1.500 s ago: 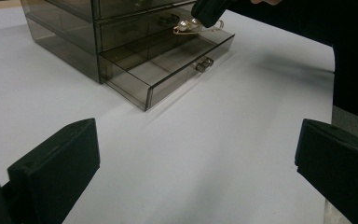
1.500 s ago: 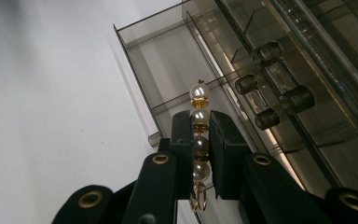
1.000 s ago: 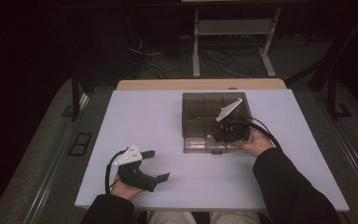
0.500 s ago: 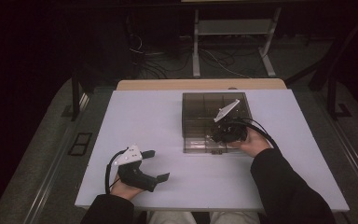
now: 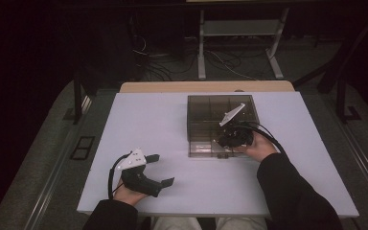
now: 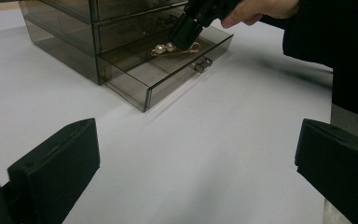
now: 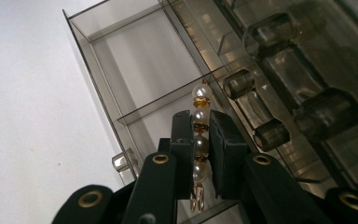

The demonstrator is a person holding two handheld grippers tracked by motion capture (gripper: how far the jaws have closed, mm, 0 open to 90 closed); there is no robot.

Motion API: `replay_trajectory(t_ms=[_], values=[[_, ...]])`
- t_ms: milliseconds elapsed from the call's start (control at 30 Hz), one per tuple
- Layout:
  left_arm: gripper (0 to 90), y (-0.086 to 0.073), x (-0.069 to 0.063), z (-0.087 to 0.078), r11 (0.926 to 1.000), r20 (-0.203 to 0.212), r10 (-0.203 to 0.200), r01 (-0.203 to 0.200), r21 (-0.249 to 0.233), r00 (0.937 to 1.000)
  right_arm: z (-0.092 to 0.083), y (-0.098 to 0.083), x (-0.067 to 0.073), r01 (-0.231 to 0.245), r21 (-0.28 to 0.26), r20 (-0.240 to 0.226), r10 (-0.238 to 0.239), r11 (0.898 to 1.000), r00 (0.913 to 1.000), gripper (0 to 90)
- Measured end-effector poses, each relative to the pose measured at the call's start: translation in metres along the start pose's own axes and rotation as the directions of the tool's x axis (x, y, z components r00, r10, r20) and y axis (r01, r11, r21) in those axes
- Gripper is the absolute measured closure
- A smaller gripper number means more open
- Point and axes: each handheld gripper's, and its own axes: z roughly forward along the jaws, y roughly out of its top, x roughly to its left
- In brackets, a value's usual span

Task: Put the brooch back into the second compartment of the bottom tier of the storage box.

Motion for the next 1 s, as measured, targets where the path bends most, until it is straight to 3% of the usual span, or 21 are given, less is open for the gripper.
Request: replay_trajectory(t_ms=[633, 867, 1000], values=[[0.0, 0.000, 0.000, 0.000, 1.0000, 0.002, -0.002, 0.002, 0.001, 1.0000, 0.007, -0.003, 0.000, -0.011, 0.001, -0.010, 0.011, 1.000, 0.9999, 78.3], [0.0, 0.000, 0.000, 0.000, 1.0000, 0.001, -0.003, 0.003, 0.002, 1.0000, 0.000, -0.001, 0.006, -0.011, -0.016, -0.023, 0.011, 1.000, 0.9997, 72.1], [0.0, 0.000, -0.001, 0.000, 1.0000, 0.002, -0.002, 0.002, 0.001, 1.0000, -0.007, -0.001, 0.008, -0.016, -0.024, -0.022, 0.016, 1.000, 0.9996, 63.0]])
